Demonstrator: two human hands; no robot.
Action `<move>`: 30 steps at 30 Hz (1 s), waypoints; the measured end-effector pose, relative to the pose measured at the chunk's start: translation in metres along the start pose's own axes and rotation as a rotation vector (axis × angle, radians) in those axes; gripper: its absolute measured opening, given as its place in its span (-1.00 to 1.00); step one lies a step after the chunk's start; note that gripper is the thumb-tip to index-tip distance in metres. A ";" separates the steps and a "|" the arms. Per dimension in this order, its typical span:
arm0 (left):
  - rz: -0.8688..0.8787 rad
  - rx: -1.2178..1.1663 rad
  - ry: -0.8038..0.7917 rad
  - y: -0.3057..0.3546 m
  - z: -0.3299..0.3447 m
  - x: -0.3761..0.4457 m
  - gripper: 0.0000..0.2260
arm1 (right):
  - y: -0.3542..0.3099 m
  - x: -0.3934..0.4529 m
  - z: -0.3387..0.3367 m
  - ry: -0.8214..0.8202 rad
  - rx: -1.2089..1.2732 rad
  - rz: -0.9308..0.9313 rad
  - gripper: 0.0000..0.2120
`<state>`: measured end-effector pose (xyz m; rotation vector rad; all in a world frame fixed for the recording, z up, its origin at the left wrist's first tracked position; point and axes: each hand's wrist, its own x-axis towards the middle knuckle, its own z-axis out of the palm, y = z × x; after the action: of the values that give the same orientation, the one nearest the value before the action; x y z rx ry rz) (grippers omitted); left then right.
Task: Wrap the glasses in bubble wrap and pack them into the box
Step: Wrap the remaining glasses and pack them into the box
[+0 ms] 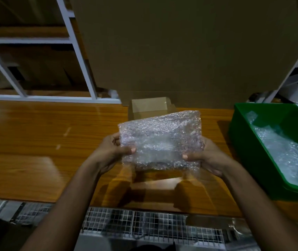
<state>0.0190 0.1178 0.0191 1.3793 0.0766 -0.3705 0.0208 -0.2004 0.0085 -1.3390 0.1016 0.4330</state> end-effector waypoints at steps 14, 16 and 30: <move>-0.003 0.076 0.148 -0.009 0.006 0.007 -0.43 | 0.006 -0.004 0.014 -0.003 -0.266 0.010 -0.77; -0.027 0.039 0.136 -0.011 -0.002 0.009 -0.29 | 0.007 -0.003 0.014 0.000 -0.325 -0.040 -0.61; -0.033 0.176 -0.330 0.013 -0.027 0.002 0.00 | -0.026 0.003 0.004 -0.297 -0.392 -0.183 -0.65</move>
<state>0.0291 0.1456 0.0251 1.4733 -0.2100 -0.6397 0.0322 -0.2005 0.0324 -1.6346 -0.3669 0.5082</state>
